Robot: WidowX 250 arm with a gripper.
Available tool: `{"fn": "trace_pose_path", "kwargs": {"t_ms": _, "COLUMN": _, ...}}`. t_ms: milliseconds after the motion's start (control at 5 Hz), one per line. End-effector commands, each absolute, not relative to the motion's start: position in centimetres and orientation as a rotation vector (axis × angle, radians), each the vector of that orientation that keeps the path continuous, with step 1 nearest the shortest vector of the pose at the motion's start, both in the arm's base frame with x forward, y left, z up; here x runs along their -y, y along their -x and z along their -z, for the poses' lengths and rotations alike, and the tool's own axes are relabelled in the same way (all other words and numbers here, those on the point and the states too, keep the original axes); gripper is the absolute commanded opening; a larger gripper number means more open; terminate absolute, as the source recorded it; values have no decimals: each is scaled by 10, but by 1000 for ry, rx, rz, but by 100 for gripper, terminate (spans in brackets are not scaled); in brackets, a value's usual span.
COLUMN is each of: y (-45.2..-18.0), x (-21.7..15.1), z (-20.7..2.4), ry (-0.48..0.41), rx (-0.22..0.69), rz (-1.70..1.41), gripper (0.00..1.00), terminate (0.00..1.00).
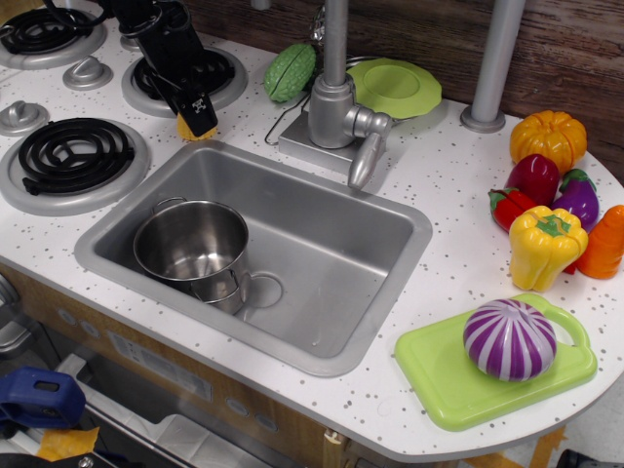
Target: Put corn in pot which is in sink
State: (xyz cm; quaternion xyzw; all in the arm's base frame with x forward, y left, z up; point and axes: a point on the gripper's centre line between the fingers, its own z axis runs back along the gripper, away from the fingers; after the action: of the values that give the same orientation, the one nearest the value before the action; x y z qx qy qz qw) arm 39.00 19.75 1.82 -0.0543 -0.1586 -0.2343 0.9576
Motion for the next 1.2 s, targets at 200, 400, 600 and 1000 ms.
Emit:
{"fn": "trace_pose_path", "kwargs": {"t_ms": 200, "y": -395, "x": -199, "z": -31, "ry": 124, "rx": 386, "rz": 439, "gripper": 0, "terminate": 0}}
{"fn": "trace_pose_path", "kwargs": {"t_ms": 400, "y": -392, "x": -193, "z": -48, "ry": 74, "rx": 369, "rz": 439, "gripper": 0, "terminate": 0}}
{"fn": "trace_pose_path", "kwargs": {"t_ms": 600, "y": -383, "x": -187, "z": -79, "ry": 33, "rx": 299, "rz": 422, "gripper": 0, "terminate": 0}}
{"fn": "trace_pose_path", "kwargs": {"t_ms": 1000, "y": -337, "x": -170, "z": -95, "ry": 35, "rx": 242, "rz": 321, "gripper": 0, "terminate": 0}}
